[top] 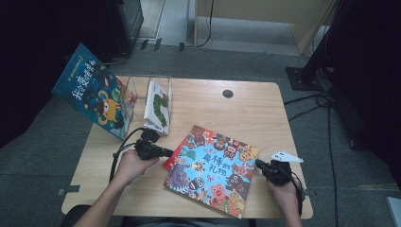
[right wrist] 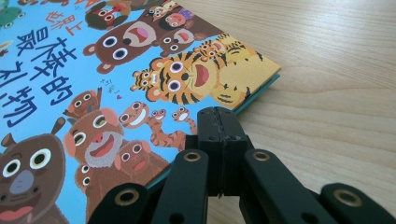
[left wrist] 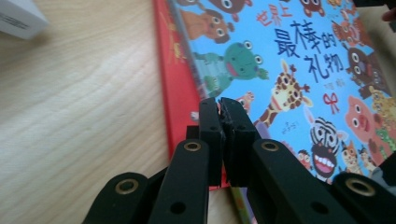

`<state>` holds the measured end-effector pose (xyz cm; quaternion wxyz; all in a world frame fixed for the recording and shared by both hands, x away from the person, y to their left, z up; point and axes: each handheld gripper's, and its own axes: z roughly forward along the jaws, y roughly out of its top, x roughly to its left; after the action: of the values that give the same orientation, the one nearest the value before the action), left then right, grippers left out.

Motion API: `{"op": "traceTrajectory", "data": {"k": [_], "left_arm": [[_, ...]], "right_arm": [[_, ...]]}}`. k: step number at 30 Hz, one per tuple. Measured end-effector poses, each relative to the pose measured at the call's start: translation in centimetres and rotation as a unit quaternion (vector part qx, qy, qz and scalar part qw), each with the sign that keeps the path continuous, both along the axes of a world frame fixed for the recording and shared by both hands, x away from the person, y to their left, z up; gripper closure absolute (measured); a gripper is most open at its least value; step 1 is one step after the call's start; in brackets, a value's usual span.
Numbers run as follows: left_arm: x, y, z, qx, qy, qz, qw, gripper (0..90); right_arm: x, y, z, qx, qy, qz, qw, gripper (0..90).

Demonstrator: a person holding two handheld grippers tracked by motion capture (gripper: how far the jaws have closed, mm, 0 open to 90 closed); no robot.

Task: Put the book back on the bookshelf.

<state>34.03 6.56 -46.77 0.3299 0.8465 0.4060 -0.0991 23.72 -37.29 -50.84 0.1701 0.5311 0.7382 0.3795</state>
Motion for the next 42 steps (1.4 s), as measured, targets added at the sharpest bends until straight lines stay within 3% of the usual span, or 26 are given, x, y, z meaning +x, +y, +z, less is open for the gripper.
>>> {"op": "traceTrajectory", "data": {"k": [11,20,23,25,27,30,36,42], "left_arm": [[-0.9,-1.6,-1.3,0.029,0.009,-0.009,0.9995,88.6],[-1.6,-1.4,-1.4,0.015,0.007,-0.002,0.9999,89.8],[-2.0,-1.3,-1.2,0.026,-0.005,0.0,0.9996,89.7],[-2.0,-0.8,-0.9,0.017,-0.01,0.009,0.9998,89.7],[-1.9,0.1,-0.6,-0.006,-0.002,0.021,0.9998,89.8],[-1.9,0.7,-0.8,0.015,-0.001,0.032,0.9994,89.8],[-2.3,1.0,-1.4,0.019,0.007,0.036,0.9991,89.7],[-2.4,1.2,-1.8,-0.004,0.025,0.033,0.9991,89.6]], "right_arm": [[1.3,1.1,0.1,0.002,0.002,0.009,1.0,90.0],[2.2,1.7,0.0,0.004,0.002,0.017,0.9998,90.0],[2.6,1.9,0.0,0.004,0.002,0.02,0.9998,90.0],[2.8,2.0,0.1,0.0,0.003,0.024,0.9997,90.0],[2.9,2.1,0.0,-0.005,0.005,0.023,0.9997,90.0],[3.3,2.1,0.0,-0.005,0.006,0.02,0.9998,90.0],[4.0,2.6,0.0,-0.005,0.007,0.024,0.9997,90.0],[5.0,3.2,0.1,-0.007,0.011,0.034,0.9993,90.0]]}}
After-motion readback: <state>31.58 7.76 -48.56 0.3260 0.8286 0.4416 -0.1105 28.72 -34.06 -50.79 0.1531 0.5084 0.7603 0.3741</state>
